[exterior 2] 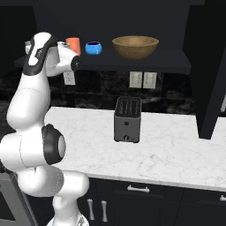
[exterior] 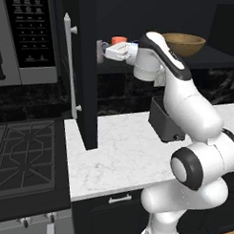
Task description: Gather all objects into one cabinet and sort the glasses and bowls to opposite sides.
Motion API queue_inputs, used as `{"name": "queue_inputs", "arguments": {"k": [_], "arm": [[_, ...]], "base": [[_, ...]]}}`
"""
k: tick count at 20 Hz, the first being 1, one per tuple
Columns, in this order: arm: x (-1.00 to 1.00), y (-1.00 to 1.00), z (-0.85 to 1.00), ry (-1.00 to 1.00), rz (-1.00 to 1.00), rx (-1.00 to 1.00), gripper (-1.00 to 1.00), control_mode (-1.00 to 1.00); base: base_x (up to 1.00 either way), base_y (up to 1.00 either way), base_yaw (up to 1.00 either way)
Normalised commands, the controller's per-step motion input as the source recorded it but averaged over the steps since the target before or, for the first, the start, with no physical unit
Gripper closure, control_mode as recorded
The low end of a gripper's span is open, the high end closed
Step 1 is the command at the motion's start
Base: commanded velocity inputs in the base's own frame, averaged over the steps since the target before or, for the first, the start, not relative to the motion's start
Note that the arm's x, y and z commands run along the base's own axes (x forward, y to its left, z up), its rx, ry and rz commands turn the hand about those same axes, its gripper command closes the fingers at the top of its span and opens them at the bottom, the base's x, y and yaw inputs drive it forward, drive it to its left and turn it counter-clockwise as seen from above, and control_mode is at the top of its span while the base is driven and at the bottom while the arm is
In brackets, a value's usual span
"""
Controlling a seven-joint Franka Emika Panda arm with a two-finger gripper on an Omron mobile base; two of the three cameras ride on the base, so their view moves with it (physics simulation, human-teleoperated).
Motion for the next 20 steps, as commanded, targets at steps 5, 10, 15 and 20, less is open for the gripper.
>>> {"name": "queue_inputs", "arguments": {"k": [5,10,15,20], "arm": [[0.57,0.21,0.10,-0.01,0.00,-0.02,1.00,-1.00],[0.53,0.42,0.00,-0.03,0.00,-0.04,1.00,-1.00],[0.25,0.28,-0.01,-0.01,0.00,-0.06,1.00,-1.00],[0.11,0.05,-0.20,-0.01,0.00,-0.09,1.00,-1.00]], "base": [[0.00,0.00,0.00],[0.00,0.00,0.00],[0.00,0.00,0.00],[0.00,0.00,0.00]]}}
